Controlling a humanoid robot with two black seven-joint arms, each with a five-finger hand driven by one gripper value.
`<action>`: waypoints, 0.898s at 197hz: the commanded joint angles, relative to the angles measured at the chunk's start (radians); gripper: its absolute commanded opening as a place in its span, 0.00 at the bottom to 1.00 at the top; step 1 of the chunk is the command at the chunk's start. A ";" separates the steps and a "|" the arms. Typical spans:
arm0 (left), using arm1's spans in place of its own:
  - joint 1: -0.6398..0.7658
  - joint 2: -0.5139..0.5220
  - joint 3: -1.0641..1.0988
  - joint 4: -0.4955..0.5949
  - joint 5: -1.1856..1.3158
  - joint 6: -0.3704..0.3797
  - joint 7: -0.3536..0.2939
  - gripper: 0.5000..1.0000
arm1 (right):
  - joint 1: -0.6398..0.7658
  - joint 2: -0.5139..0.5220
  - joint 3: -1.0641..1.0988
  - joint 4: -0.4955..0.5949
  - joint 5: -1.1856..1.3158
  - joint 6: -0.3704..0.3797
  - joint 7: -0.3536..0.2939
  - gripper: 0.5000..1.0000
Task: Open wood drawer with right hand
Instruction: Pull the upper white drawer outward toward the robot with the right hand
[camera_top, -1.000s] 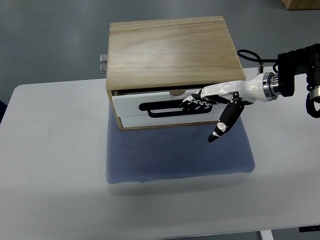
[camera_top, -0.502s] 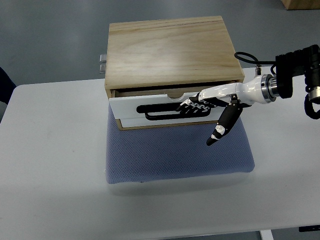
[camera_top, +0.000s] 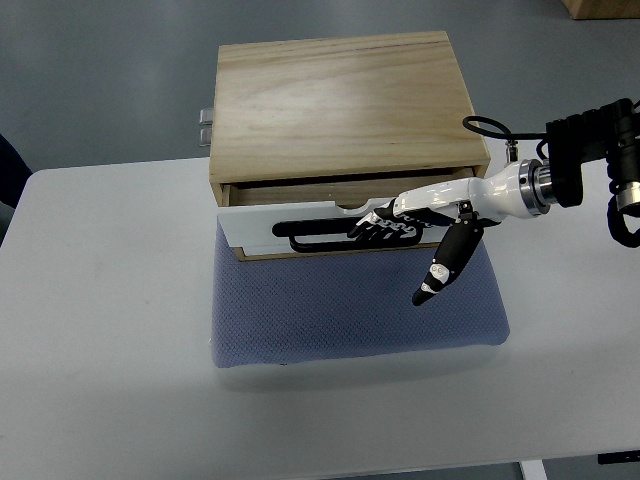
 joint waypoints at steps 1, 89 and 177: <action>0.000 0.000 0.000 0.000 0.000 0.000 0.000 1.00 | 0.003 -0.008 0.001 0.000 0.000 0.000 0.000 0.88; 0.000 0.000 0.000 0.000 0.000 0.000 0.000 1.00 | 0.014 -0.039 0.001 0.040 0.022 0.000 0.000 0.88; 0.000 0.000 0.001 0.000 0.000 0.000 0.000 1.00 | 0.014 -0.060 0.001 0.077 0.036 0.000 0.002 0.88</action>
